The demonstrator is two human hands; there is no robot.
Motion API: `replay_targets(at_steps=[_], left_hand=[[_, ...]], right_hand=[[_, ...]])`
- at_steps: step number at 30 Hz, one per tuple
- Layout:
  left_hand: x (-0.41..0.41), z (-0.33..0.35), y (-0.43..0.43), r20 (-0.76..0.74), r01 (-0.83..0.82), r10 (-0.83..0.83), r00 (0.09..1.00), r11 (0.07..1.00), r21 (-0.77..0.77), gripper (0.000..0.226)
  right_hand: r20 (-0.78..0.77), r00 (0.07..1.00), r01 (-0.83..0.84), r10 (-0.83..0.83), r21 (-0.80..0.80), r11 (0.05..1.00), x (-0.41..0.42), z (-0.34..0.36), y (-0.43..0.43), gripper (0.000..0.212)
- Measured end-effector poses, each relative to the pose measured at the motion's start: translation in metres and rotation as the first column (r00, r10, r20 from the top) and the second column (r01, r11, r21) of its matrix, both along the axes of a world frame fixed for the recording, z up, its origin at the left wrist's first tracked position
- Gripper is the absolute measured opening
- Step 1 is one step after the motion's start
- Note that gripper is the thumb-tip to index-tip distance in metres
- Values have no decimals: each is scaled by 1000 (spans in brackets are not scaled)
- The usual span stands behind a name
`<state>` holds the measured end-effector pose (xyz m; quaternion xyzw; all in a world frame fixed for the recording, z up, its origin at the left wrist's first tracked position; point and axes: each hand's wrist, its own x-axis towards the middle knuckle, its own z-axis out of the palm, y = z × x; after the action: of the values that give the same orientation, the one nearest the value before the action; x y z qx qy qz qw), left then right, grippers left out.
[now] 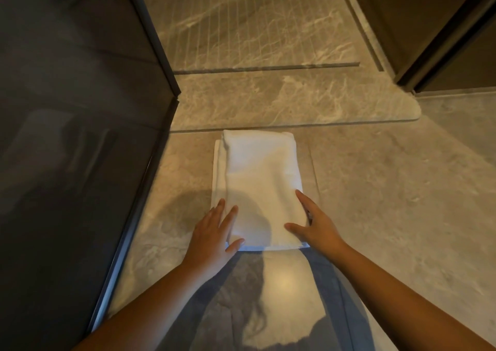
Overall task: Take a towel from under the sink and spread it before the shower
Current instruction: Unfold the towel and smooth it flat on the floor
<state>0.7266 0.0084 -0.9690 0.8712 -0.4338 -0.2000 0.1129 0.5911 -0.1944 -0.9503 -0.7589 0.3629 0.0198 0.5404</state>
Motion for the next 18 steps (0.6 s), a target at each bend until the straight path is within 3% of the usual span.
replay_targets(at_steps=[12, 18], left_hand=[[6, 3, 36, 21, -118, 118, 993, 993, 0, 72], [6, 7, 35, -54, -228, 225, 973, 972, -58, 72]], right_hand=[[11, 997, -78, 79, -10, 997, 24, -3, 27, 81], [-2, 995, -97, 97, 19, 995, 20, 1, 31, 82]])
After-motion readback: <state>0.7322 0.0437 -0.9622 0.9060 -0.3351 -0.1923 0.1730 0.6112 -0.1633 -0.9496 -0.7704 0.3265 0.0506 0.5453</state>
